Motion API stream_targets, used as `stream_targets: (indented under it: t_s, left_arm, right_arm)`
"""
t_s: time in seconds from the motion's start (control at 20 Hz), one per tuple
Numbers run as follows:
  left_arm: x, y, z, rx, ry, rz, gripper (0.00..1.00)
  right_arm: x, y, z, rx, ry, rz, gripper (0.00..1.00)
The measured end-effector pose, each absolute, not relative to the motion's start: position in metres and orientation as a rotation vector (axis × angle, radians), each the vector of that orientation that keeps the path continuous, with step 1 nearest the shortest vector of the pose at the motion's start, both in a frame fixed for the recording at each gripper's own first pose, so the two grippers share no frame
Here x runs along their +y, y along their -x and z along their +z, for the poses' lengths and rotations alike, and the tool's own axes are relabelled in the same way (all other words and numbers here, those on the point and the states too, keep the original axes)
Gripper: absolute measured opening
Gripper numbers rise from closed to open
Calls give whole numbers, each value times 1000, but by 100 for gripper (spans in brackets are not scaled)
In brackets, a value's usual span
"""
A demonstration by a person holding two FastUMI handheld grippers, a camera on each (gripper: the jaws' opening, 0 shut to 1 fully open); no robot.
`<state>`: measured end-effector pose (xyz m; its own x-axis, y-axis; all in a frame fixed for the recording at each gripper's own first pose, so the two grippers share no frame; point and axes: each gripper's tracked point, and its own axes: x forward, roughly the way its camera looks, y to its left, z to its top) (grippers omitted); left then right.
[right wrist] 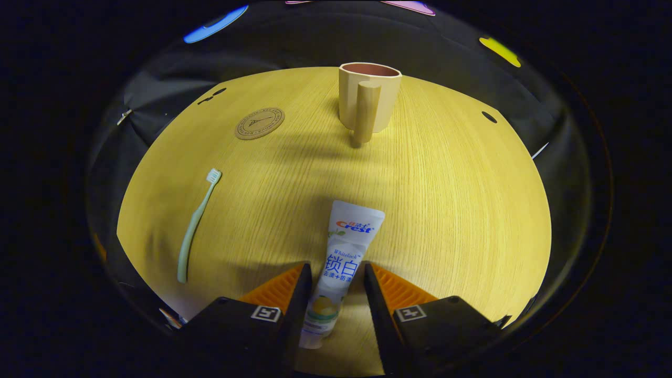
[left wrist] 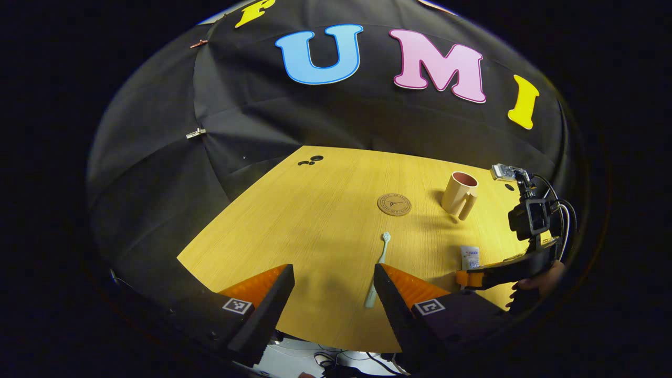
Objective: Put the toothbrush and toothpaste on the desktop into the cup, then pick up the cup and place it on the coaster on the desktop.
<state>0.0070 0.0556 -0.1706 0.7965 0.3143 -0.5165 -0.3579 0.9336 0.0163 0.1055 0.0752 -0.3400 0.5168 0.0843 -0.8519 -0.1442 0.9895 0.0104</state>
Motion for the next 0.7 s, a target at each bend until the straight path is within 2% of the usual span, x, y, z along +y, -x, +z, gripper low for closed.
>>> stream_targets:
  t_s: [0.15,0.2,0.25,0.3,0.5,0.65,0.7]
  left_arm:
    - [54,-8,-172,534,74,332,96]
    - [54,-9,-173,531,70,320,96]
    - [54,-9,-174,531,65,308,96]
    - [56,-11,-178,534,60,296,96]
    - [58,-20,-196,576,49,230,96]
    - [48,-35,-224,655,70,123,96]
    - [45,-41,-236,691,58,88,96]
  right_arm:
    - [76,-105,-339,1047,58,126,33]
    - [76,-104,-340,1054,51,123,32]
    - [76,-104,-339,1056,50,126,37]
    - [76,-104,-338,1053,54,132,37]
    - [78,-106,-339,1031,76,163,26]
    - [78,-105,-337,1037,58,173,25]
    - [79,-105,-337,1035,54,180,20]
